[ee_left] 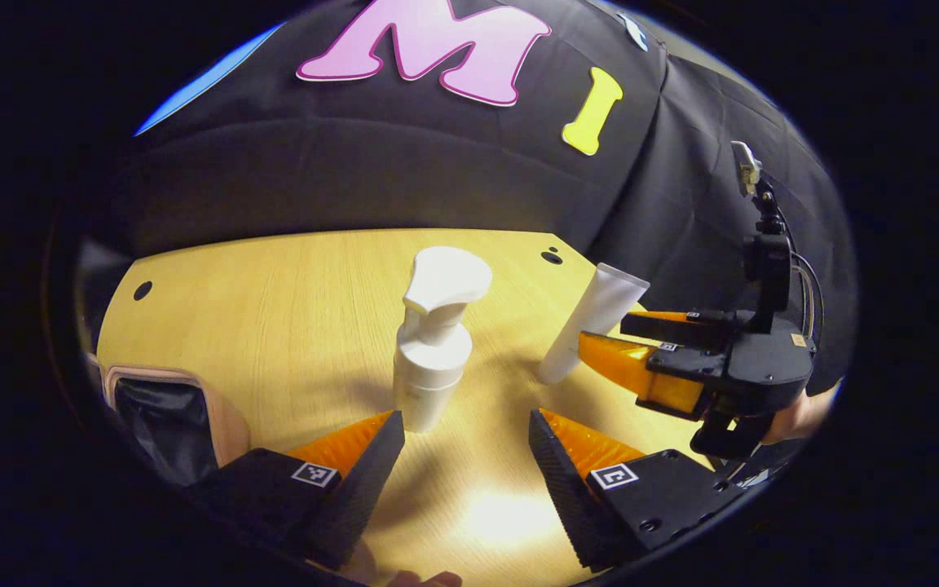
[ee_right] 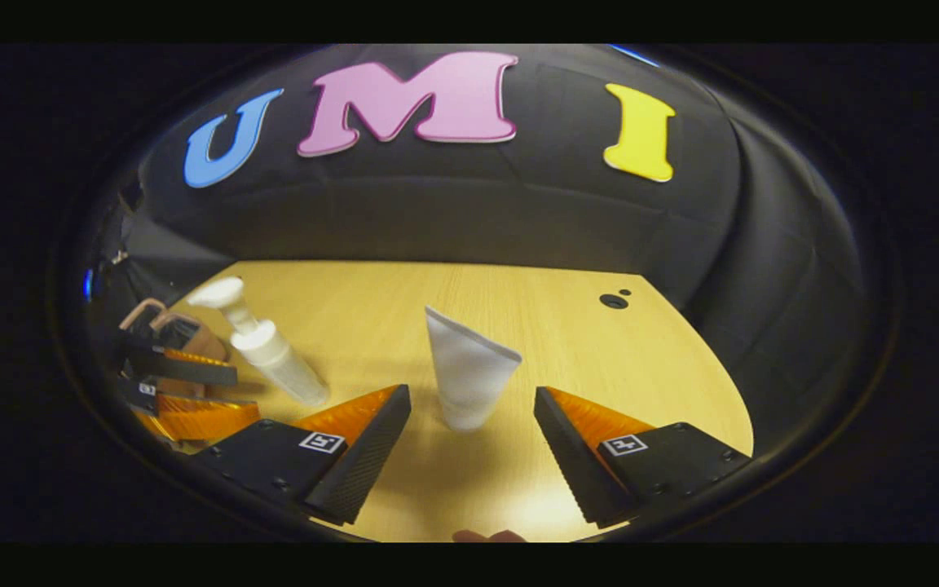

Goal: First open the suitcase, pack the skin care products into it, and then close the suitcase.

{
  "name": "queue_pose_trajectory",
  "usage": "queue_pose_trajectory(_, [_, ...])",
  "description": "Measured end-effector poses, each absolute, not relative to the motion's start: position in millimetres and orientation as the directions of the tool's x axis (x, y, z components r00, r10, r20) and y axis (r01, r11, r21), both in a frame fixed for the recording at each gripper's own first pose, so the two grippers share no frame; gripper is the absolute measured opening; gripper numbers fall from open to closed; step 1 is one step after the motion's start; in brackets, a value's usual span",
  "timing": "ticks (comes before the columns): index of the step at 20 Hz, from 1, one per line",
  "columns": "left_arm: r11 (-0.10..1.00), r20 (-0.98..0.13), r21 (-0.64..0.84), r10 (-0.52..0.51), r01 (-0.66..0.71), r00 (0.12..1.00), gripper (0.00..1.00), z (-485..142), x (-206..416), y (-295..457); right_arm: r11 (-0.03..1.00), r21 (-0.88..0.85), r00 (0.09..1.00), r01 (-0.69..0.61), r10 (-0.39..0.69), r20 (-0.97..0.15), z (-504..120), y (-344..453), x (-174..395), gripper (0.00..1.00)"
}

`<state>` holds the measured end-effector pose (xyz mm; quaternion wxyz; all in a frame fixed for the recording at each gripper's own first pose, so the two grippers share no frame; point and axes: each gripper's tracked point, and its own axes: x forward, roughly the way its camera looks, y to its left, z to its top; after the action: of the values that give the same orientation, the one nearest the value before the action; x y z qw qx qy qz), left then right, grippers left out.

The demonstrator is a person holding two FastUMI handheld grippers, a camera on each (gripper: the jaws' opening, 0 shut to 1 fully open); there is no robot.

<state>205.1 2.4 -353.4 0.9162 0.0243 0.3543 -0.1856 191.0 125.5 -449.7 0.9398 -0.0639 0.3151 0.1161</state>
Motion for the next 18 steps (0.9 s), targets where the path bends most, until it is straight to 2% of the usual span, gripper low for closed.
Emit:
queue_pose_trajectory(1, [0.937,-0.658,-0.056,-0.294,0.345,0.693,0.97,-360,219,4,0.961,-0.047,0.770,-0.273,0.189,-0.609,-458,124,198,0.98])
queue_pose_trajectory(4, [0.951,-0.685,-0.007,-0.231,0.310,0.691,0.97,-386,243,7,0.950,-0.016,0.746,-0.312,0.235,-0.623,-476,134,212,0.95])
queue_pose_trajectory(5, [0.953,-0.691,0.008,-0.214,0.303,0.690,0.97,-392,249,9,0.948,-0.009,0.736,-0.319,0.242,-0.633,-482,135,214,0.89])
queue_pose_trajectory(7, [0.960,-0.689,0.039,-0.175,0.276,0.704,0.97,-426,277,10,0.952,0.019,0.729,-0.305,0.247,-0.639,-482,138,217,0.62])
queue_pose_trajectory(8, [0.964,-0.690,0.017,-0.181,0.265,0.701,0.60,-403,277,6,0.952,0.045,0.714,-0.302,0.257,-0.652,-485,140,214,0.49])
queue_pose_trajectory(9, [0.969,-0.692,0.001,-0.177,0.246,0.699,0.59,-400,280,5,0.952,0.061,0.708,-0.301,0.266,-0.655,-483,138,212,0.42])
queue_pose_trajectory(11, [0.975,-0.705,-0.017,-0.169,0.222,0.689,0.55,-392,265,17,0.949,0.075,0.701,-0.307,0.279,-0.657,-478,138,210,0.35])
queue_pose_trajectory(13, [0.971,-0.718,-0.010,-0.173,0.238,0.675,0.54,-378,255,22,0.941,0.078,0.700,-0.329,0.298,-0.648,-457,146,207,0.35])
queue_pose_trajectory(18, [0.961,-0.740,-0.032,-0.208,0.276,0.639,0.53,-287,183,72,0.901,0.119,0.700,-0.416,0.402,-0.590,-390,188,172,0.35])
